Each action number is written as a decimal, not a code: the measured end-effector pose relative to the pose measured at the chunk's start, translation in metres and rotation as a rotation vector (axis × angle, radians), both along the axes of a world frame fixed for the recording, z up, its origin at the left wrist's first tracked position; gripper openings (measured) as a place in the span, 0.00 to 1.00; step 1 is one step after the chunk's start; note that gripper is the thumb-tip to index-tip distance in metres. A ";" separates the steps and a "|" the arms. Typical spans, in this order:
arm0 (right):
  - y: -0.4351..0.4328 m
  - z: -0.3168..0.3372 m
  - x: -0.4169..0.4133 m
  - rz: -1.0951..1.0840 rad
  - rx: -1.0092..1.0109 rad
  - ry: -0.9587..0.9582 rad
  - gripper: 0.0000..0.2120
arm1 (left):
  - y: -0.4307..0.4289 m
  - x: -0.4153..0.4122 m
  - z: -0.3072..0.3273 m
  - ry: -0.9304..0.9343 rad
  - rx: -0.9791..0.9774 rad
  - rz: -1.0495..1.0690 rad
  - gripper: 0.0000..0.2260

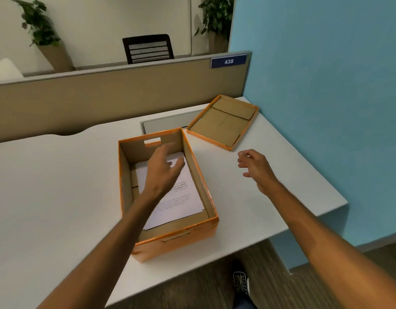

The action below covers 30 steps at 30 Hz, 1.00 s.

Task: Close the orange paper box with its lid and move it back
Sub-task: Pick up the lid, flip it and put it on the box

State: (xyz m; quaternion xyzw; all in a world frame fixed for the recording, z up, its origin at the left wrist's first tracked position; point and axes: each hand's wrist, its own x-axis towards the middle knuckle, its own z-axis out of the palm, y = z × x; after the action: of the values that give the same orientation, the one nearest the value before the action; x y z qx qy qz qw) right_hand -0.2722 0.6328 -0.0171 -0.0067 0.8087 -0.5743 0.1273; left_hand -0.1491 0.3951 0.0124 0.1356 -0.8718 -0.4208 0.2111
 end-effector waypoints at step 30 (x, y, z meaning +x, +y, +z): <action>-0.011 -0.112 -0.280 -0.192 -0.066 -0.376 0.12 | 0.062 -0.331 -0.120 -0.574 0.829 0.496 0.27</action>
State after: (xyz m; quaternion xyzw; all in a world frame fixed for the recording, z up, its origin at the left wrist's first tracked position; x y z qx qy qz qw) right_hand -0.5526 0.6215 -0.1294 0.1736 0.7483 -0.6011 0.2204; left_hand -0.4804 0.4574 -0.1075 0.5172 -0.5978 -0.6123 -0.0133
